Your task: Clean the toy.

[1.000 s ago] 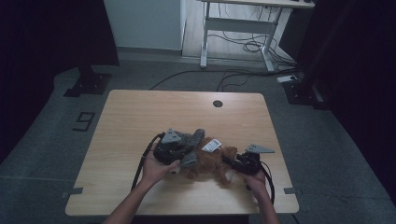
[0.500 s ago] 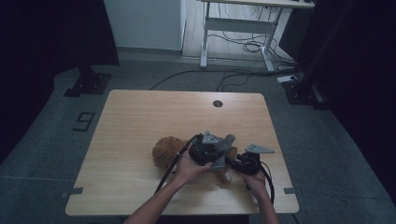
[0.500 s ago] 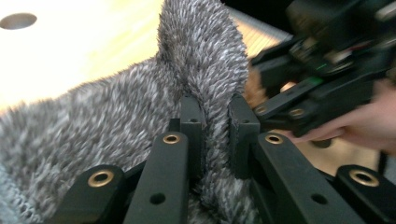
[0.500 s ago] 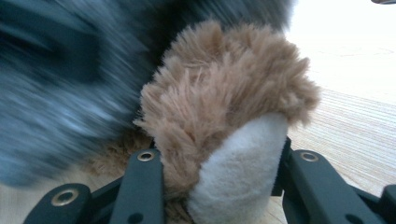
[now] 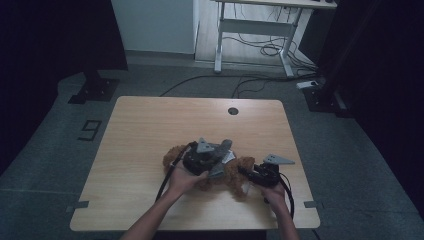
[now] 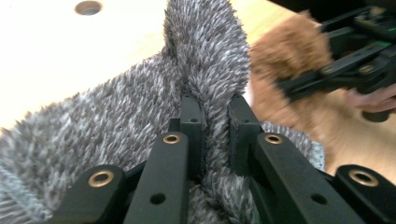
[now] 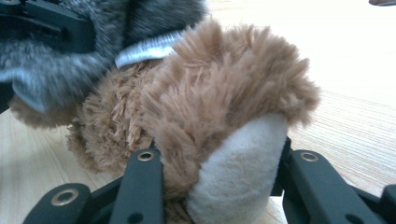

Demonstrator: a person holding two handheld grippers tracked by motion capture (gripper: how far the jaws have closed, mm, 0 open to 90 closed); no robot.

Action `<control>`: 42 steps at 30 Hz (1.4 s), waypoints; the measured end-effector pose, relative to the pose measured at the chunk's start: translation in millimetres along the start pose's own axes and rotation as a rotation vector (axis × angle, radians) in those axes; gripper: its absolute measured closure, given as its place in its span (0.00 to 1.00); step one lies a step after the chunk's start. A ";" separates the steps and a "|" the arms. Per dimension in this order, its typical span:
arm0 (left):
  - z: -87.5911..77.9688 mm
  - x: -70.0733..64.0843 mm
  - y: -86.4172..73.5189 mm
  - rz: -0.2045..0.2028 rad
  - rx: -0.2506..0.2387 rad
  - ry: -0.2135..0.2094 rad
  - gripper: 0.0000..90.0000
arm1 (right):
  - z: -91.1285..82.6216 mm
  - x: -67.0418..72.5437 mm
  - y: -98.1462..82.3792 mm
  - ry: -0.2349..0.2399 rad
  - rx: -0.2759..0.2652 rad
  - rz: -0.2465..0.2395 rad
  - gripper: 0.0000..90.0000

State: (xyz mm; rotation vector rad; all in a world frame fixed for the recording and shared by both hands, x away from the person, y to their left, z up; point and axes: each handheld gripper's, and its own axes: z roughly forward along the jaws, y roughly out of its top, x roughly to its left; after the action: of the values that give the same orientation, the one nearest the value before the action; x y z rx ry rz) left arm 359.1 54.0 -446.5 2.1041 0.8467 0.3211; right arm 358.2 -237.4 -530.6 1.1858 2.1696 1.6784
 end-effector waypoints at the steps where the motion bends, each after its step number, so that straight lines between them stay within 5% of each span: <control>1: -3.3 3.2 -2.6 -0.011 -0.006 -0.004 0.88 | 0.3 -0.2 -0.3 0.003 -0.003 0.004 0.69; 9: -38.0 24.7 -18.4 -0.036 -0.055 0.077 0.88 | 0.6 -0.3 -1.5 0.000 -0.008 0.011 0.69; 24: -73.5 69.6 -56.1 -0.152 -0.092 0.143 0.88 | 0.9 -1.1 -1.7 0.003 -0.008 0.015 0.69; 29: -76.1 79.1 -78.0 -0.208 -0.086 0.151 0.88 | 1.8 -1.6 -1.8 0.002 -0.007 0.018 0.69; 34: -66.9 91.1 -100.0 -0.262 -0.032 0.158 0.88 | 1.9 -1.2 -2.1 -0.004 -0.007 0.019 0.69; 37: -54.6 91.4 -108.6 -0.260 0.027 0.165 0.88 | 2.6 -1.8 -2.4 -0.007 -0.007 0.023 0.69; 42: -64.1 102.7 -99.3 -0.294 0.005 0.145 0.88 | 2.2 -1.8 -2.6 -0.008 -0.003 0.018 0.69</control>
State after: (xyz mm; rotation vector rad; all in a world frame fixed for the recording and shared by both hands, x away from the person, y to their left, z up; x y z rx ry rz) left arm 358.2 204.4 -490.1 1.9434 1.2268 0.3168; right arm 359.3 -237.1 -534.2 1.2129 2.1575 1.6798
